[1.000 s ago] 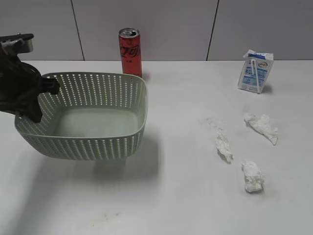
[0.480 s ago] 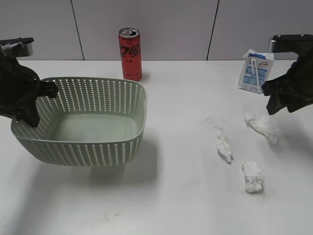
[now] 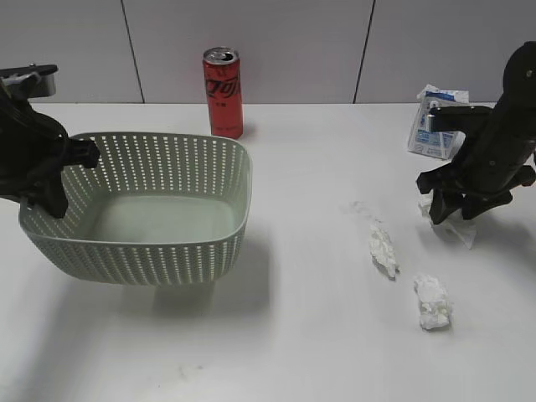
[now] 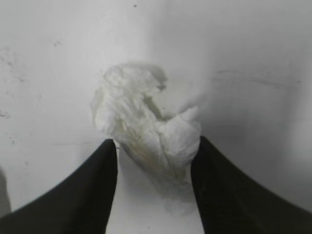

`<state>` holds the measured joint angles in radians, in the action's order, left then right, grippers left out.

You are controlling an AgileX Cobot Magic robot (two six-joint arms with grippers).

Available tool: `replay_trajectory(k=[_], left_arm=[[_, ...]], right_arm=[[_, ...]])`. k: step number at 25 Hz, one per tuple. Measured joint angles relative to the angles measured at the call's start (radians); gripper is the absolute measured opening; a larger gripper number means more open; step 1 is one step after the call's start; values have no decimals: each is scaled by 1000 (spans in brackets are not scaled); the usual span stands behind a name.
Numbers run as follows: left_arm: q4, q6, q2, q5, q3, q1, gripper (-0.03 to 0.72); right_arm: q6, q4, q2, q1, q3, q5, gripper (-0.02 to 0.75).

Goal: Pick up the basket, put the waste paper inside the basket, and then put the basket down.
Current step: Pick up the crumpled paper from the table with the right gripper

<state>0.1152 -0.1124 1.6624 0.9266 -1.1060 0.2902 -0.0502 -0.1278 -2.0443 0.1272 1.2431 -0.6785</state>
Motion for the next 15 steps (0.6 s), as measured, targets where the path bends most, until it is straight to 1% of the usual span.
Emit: replay_trajectory(k=[6, 8, 9, 11, 13, 14, 15], left_arm=[[5, 0, 0, 2, 0, 0, 0], [5, 0, 0, 2, 0, 0, 0], [5, 0, 0, 3, 0, 0, 0], [5, 0, 0, 4, 0, 0, 0], [5, 0, 0, 5, 0, 0, 0], [5, 0, 0, 5, 0, 0, 0], [5, 0, 0, 6, 0, 0, 0]], right_arm=[[-2, -2, -30, 0, 7, 3, 372], [-3, -1, -29, 0, 7, 3, 356], [-3, -1, -30, 0, 7, 3, 326], [-3, -1, -30, 0, 7, 1, 223], [-3, -1, -31, 0, 8, -10, 84], [-3, -9, -31, 0, 8, -17, 48], [-4, -19, -31, 0, 8, -26, 38]])
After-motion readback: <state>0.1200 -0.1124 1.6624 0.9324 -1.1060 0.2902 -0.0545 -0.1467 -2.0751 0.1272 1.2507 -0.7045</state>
